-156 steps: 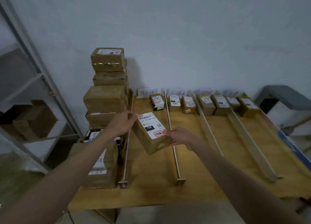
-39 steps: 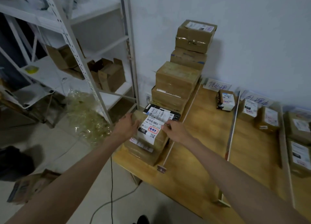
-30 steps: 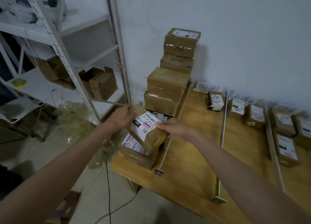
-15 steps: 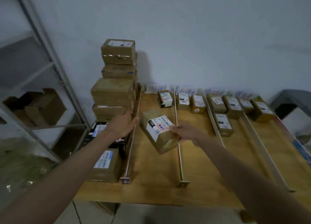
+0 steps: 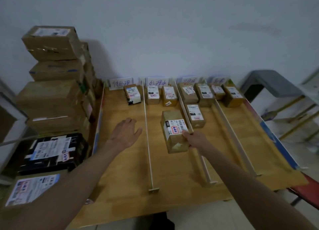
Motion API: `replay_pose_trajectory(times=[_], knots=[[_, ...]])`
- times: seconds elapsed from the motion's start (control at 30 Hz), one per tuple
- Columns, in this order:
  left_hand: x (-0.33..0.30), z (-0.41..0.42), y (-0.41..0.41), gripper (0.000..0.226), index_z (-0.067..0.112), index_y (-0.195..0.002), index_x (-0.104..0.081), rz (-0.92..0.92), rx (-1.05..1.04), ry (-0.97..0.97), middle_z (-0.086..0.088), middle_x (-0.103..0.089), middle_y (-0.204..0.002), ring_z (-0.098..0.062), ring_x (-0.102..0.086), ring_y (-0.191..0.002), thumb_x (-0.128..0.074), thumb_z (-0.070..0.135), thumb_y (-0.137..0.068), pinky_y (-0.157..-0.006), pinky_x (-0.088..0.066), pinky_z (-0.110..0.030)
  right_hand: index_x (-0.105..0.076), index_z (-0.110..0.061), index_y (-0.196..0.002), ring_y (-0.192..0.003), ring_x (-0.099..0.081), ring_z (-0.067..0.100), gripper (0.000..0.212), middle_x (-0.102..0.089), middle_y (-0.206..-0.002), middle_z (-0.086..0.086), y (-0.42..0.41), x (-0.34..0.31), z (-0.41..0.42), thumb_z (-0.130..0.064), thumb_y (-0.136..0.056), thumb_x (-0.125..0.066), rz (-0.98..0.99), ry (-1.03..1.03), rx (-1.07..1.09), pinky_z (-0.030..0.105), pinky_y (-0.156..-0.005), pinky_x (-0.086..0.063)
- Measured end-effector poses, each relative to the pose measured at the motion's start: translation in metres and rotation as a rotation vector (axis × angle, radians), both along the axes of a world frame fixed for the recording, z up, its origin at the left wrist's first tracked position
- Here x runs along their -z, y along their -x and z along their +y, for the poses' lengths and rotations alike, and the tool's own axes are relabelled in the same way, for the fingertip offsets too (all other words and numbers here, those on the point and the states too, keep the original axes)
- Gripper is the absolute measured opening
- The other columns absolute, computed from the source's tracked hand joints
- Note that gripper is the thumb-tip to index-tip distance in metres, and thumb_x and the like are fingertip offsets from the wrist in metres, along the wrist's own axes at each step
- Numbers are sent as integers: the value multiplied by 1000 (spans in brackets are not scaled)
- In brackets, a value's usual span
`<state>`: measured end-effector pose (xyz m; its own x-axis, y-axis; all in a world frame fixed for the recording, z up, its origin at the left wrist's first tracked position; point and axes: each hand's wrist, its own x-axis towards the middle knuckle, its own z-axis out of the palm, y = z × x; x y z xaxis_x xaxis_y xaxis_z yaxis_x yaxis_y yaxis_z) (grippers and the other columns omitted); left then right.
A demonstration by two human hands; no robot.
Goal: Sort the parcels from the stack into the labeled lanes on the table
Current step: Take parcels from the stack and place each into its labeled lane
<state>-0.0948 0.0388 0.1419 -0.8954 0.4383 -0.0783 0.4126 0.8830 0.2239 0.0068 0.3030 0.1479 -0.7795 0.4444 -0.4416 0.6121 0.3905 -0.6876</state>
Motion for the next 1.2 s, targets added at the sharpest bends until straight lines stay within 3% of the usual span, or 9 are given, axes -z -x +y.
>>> replay_pose_trajectory(times=[0.33, 0.47, 0.83, 1.2], knots=[[37, 74, 63, 52, 13, -139, -48, -30, -87, 49, -6, -54, -132, -26, -53, -117, -39, 46, -100, -101, -41, -37, -63, 4, -114, -103, -65, 30, 48, -67, -111, 18, 98, 45, 69, -40, -100, -53, -71, 54, -80, 46, -93, -55], [51, 78, 88, 52, 13, -138, -50, -18, -119, 75, -7, -55, -132, -27, -52, -118, -40, 46, -99, -104, -38, -38, -64, 3, -112, -98, -65, 27, 45, -67, -111, 17, 139, 69, 67, -39, -99, -55, -114, 70, -115, 40, -90, -56], [104, 62, 144, 53, 16, -141, -47, -46, -215, 130, -4, -54, -136, -23, -50, -124, -42, 47, -99, -112, -29, -36, -60, 10, -126, -113, -62, 39, 55, -63, -124, 26, 238, 137, 35, -39, -100, -52, -190, 103, -243, 48, -97, -51], [129, 39, 146, 53, 17, -145, -42, -101, -253, 156, -2, -51, -140, -19, -46, -130, -37, 47, -101, -116, -24, -35, -60, 4, -125, -89, -63, 24, 46, -64, -120, 17, 279, 157, 10, -33, -98, -58, -179, 236, -61, 46, -88, -58]])
